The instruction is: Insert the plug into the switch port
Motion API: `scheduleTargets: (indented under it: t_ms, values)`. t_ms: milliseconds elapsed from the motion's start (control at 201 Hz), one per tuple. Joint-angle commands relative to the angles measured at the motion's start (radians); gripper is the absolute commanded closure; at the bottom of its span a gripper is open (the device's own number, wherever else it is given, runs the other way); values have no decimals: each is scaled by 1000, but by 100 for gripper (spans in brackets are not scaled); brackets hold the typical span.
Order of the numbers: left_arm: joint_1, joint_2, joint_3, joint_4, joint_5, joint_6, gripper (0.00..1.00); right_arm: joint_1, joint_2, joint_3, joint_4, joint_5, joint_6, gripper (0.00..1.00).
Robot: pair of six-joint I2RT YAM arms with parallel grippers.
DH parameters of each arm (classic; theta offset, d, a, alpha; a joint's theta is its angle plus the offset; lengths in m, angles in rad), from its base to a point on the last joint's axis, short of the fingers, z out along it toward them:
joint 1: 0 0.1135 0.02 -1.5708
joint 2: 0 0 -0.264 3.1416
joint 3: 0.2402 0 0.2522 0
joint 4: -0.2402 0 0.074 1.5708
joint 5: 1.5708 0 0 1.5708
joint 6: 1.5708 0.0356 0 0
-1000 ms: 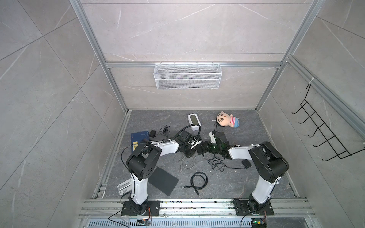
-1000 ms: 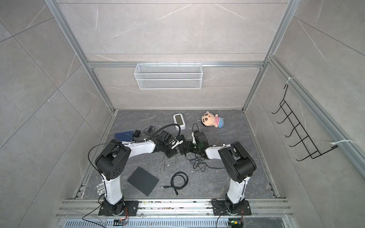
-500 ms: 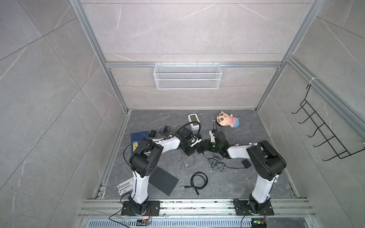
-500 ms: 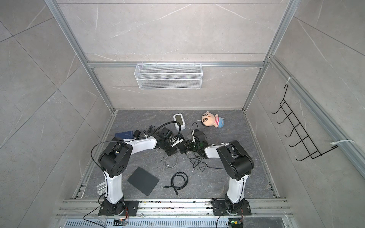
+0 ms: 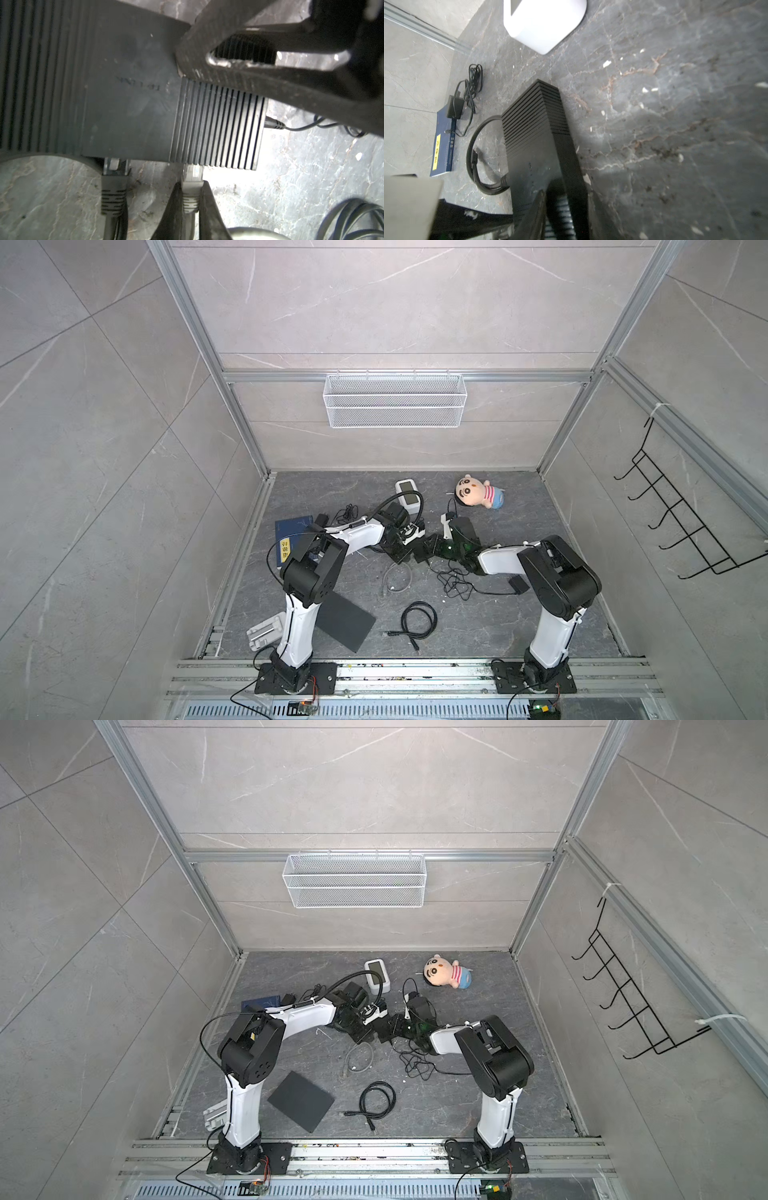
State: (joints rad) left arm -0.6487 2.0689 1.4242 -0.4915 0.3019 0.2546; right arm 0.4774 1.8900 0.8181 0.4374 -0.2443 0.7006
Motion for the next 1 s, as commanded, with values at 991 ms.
scheduleTargets:
  t_ms: [991]
  values:
    - [-51, 208, 329, 458, 213, -96, 100, 251, 165, -76, -180, -331, 134, 68]
